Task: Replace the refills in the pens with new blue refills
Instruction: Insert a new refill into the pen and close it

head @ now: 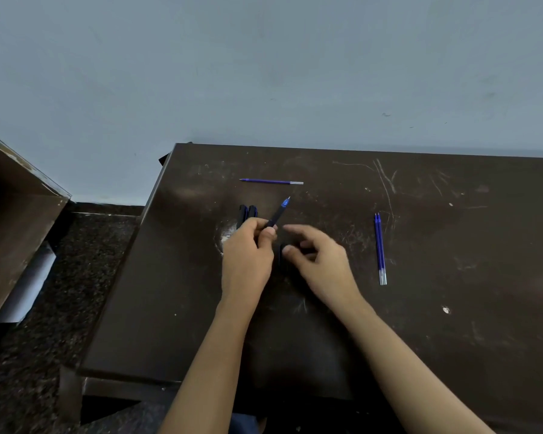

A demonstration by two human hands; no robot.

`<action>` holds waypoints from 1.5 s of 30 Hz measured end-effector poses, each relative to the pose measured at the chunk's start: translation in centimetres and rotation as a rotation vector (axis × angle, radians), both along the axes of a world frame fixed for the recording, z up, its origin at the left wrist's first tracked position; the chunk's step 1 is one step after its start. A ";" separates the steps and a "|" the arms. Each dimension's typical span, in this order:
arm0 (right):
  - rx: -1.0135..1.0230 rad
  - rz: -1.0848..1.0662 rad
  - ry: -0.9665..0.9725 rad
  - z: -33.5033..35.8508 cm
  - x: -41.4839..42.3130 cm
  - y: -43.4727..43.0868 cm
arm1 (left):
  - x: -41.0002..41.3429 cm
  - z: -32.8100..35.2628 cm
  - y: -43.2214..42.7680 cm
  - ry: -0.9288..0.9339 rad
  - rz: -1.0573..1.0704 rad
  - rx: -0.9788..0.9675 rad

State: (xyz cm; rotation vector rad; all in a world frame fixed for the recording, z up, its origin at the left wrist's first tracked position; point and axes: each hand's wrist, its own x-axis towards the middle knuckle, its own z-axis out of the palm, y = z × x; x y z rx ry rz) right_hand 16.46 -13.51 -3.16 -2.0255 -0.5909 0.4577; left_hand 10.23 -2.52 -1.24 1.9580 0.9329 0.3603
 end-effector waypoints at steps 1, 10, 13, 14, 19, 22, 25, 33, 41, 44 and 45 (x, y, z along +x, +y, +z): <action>-0.092 0.084 -0.107 -0.2 -0.3 0.1 | -0.1 0.1 0.0 0.009 0.019 0.034; -0.301 0.071 -0.242 -0.3 0.4 -0.9 | -0.1 0.0 -0.4 0.028 -0.008 0.051; -0.318 -0.034 -0.247 -0.3 1.6 -1.8 | 0.0 -0.1 -0.5 0.037 -0.046 0.045; -0.271 -0.075 -0.200 -0.1 2.0 -2.1 | 0.0 -0.1 -0.5 0.037 -0.059 0.045; 0.302 -0.334 0.455 1.2 3.6 -2.5 | 0.2 -0.1 -0.5 0.027 -0.122 0.020; 0.669 -0.413 0.809 1.5 4.2 -2.4 | 0.2 -0.1 -0.7 0.028 -0.184 0.021; 0.806 -0.472 0.900 1.5 4.4 -2.5 | 0.2 -0.1 -0.9 0.033 -0.234 0.015; 0.856 -0.438 0.837 1.1 4.5 -2.6 | 0.3 -0.1 -1.1 0.067 -0.277 0.022; 0.635 -0.224 0.570 0.9 2.8 -1.7 | 0.5 0.2 -1.8 0.017 -0.245 -0.100; 0.572 -0.249 0.478 0.4 2.1 -1.0 | 0.6 0.3 -2.2 -0.011 -0.192 -0.067; 0.555 -0.249 0.454 0.3 1.9 -0.9 | 0.6 0.3 -2.3 -0.013 -0.177 -0.059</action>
